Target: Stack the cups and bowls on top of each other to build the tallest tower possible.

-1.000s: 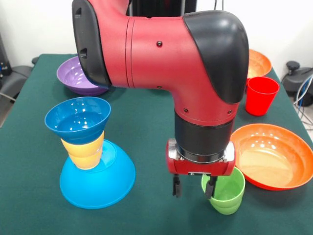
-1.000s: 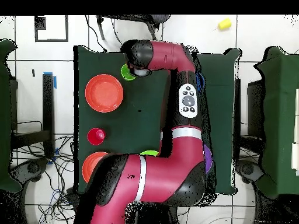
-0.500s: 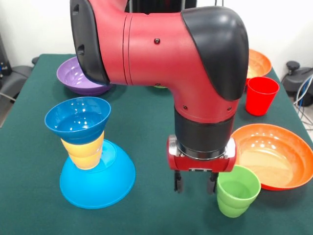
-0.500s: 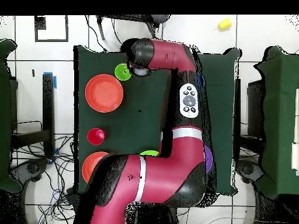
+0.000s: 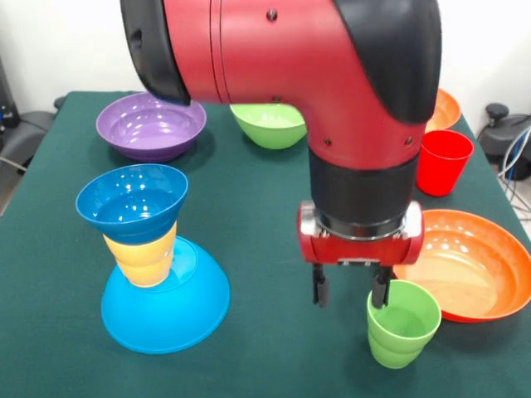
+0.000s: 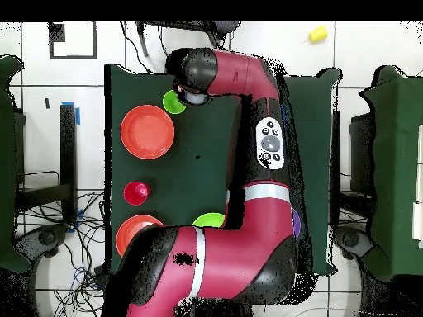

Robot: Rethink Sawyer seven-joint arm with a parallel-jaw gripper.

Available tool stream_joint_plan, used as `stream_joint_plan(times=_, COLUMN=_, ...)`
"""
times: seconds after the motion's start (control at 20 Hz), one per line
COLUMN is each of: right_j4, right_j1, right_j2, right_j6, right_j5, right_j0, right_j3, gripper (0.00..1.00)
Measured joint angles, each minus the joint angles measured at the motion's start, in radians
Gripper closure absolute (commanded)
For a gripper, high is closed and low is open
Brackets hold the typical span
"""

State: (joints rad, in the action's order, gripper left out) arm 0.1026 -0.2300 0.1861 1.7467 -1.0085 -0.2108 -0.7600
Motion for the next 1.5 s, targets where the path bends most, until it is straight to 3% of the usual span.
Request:
stream_joint_plan(times=0.6, right_j4=-0.004, right_j1=-0.043, right_j2=0.001, right_j6=0.0, right_j5=0.002, right_j0=0.0, right_j3=-0.039, gripper=0.0)
stream_joint_plan(times=1.5, right_j4=-0.012, right_j1=0.105, right_j2=0.004, right_j6=0.0, right_j5=0.005, right_j0=-0.001, right_j3=0.082, gripper=0.0)
